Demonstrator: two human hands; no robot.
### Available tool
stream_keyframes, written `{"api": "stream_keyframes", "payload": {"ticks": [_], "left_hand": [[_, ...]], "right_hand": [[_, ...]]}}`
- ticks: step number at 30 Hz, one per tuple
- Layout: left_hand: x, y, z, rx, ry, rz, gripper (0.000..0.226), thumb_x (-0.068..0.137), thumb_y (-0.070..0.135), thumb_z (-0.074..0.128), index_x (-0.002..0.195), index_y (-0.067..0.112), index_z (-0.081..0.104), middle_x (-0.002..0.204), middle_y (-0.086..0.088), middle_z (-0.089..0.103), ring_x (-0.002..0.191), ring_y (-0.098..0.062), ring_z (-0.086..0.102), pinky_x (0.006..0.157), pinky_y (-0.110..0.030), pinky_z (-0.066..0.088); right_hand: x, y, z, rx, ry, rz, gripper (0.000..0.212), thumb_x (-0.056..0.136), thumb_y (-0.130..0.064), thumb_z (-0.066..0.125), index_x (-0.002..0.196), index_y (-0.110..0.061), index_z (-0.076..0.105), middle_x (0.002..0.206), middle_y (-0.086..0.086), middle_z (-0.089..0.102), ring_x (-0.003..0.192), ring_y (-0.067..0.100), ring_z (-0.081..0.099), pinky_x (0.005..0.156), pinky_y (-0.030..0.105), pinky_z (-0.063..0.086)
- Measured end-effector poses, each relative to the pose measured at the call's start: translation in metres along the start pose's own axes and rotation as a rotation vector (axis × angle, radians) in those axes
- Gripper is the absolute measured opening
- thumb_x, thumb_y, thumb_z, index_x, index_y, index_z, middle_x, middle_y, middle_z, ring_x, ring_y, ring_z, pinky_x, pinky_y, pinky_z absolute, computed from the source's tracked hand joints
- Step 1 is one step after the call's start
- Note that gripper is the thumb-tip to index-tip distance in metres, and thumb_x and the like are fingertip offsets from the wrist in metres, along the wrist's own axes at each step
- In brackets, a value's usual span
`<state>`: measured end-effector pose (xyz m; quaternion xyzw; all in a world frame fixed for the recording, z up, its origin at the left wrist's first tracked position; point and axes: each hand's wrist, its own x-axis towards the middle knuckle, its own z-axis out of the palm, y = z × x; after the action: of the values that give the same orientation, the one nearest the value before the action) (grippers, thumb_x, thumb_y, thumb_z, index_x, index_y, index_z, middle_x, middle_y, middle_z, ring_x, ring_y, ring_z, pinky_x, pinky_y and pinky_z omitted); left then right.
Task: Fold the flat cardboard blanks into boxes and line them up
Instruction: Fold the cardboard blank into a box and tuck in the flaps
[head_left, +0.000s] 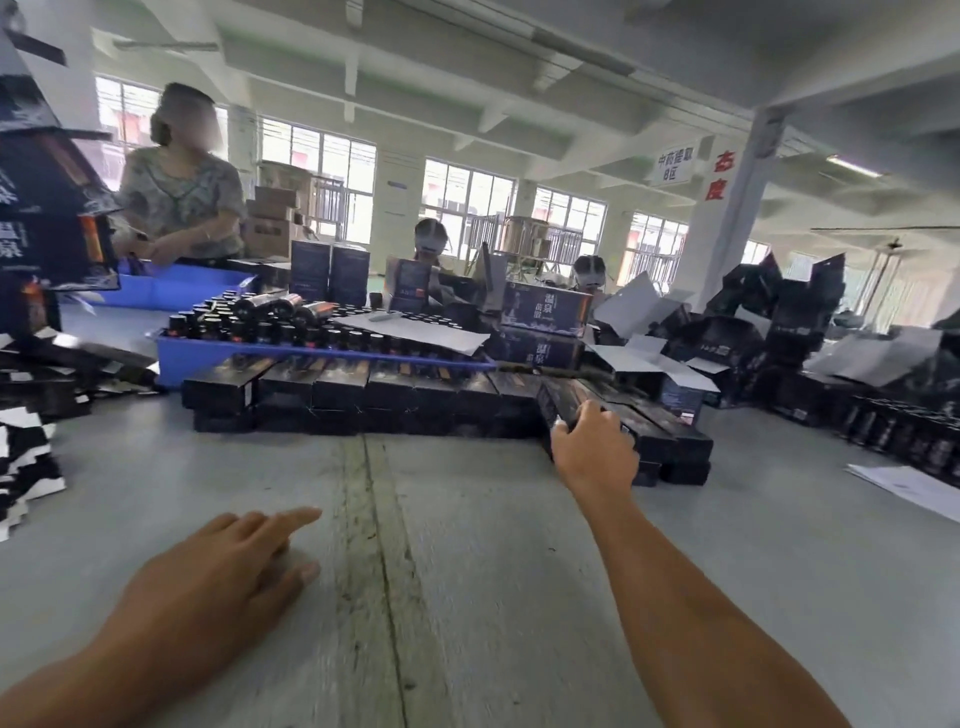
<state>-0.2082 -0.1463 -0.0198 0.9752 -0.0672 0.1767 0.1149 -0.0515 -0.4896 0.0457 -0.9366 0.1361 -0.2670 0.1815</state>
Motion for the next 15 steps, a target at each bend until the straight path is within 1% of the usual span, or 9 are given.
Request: {"api": "stream_keyframes", "payload": {"ticks": [2, 3, 5, 8, 11, 13, 15], "left_hand": [[-0.001, 0.0, -0.001, -0.008, -0.018, -0.013, 0.072, 0.08, 0.08, 0.011, 0.147, 0.057, 0.023, 0.111, 0.031, 0.047, 0.107, 0.006, 0.04, 0.087, -0.017, 0.045], [-0.001, 0.0, -0.001, -0.009, -0.019, -0.016, 0.075, 0.077, 0.08, 0.008, 0.146, 0.056, 0.025, 0.111, 0.031, 0.047, 0.107, 0.006, 0.041, 0.087, -0.017, 0.045], [-0.001, 0.001, -0.001, -0.008, -0.014, -0.019, 0.075, 0.076, 0.08, 0.007, 0.145, 0.056, 0.028, 0.11, 0.032, 0.046, 0.106, 0.007, 0.041, 0.086, -0.016, 0.046], [-0.002, 0.001, 0.002, 0.003, -0.007, -0.015, 0.063, 0.086, 0.076, 0.017, 0.142, 0.054, 0.035, 0.108, 0.033, 0.044, 0.105, 0.007, 0.041, 0.079, -0.014, 0.042], [-0.002, 0.002, 0.0, 0.02, 0.001, -0.015, 0.052, 0.094, 0.07, 0.029, 0.141, 0.051, 0.04, 0.112, 0.034, 0.045, 0.107, 0.008, 0.039, 0.075, -0.016, 0.038], [-0.004, 0.007, -0.002, 0.04, -0.026, -0.017, 0.049, 0.098, 0.066, 0.031, 0.144, 0.049, 0.038, 0.123, 0.03, 0.048, 0.112, 0.005, 0.04, 0.08, -0.018, 0.038], [-0.005, 0.011, -0.005, 0.025, -0.048, -0.014, 0.049, 0.1, 0.062, 0.034, 0.145, 0.045, 0.038, 0.132, 0.02, 0.052, 0.12, -0.003, 0.043, 0.087, -0.022, 0.041]], "right_hand": [[0.008, 0.015, 0.005, -0.091, -0.034, 0.006, 0.045, 0.1, -0.039, 0.047, 0.139, -0.018, 0.048, 0.138, 0.014, 0.054, 0.126, 0.039, 0.049, 0.101, 0.049, 0.041], [0.011, 0.02, 0.008, -0.122, -0.041, -0.003, 0.043, 0.1, -0.037, 0.047, 0.14, -0.018, 0.048, 0.139, 0.013, 0.055, 0.128, 0.039, 0.047, 0.102, 0.05, 0.039], [0.014, 0.024, 0.012, -0.153, -0.028, -0.026, 0.039, 0.1, -0.034, 0.049, 0.135, -0.018, 0.054, 0.135, 0.012, 0.059, 0.128, 0.037, 0.046, 0.102, 0.05, 0.039], [0.014, 0.023, 0.016, -0.167, -0.027, -0.045, 0.033, 0.098, -0.034, 0.051, 0.125, -0.016, 0.06, 0.131, 0.011, 0.061, 0.126, 0.035, 0.047, 0.101, 0.049, 0.04], [0.011, 0.021, 0.012, -0.201, -0.069, -0.048, 0.038, 0.097, -0.036, 0.053, 0.129, -0.016, 0.058, 0.138, 0.011, 0.056, 0.13, 0.035, 0.044, 0.103, 0.048, 0.039], [0.005, 0.021, 0.008, -0.212, -0.042, -0.078, 0.046, 0.095, -0.039, 0.058, 0.135, -0.016, 0.054, 0.142, 0.012, 0.052, 0.135, 0.037, 0.04, 0.105, 0.051, 0.039], [0.002, 0.021, 0.011, -0.189, 0.066, -0.187, 0.048, 0.092, -0.04, 0.063, 0.132, -0.014, 0.056, 0.141, 0.015, 0.052, 0.133, 0.039, 0.042, 0.103, 0.053, 0.041]]}}
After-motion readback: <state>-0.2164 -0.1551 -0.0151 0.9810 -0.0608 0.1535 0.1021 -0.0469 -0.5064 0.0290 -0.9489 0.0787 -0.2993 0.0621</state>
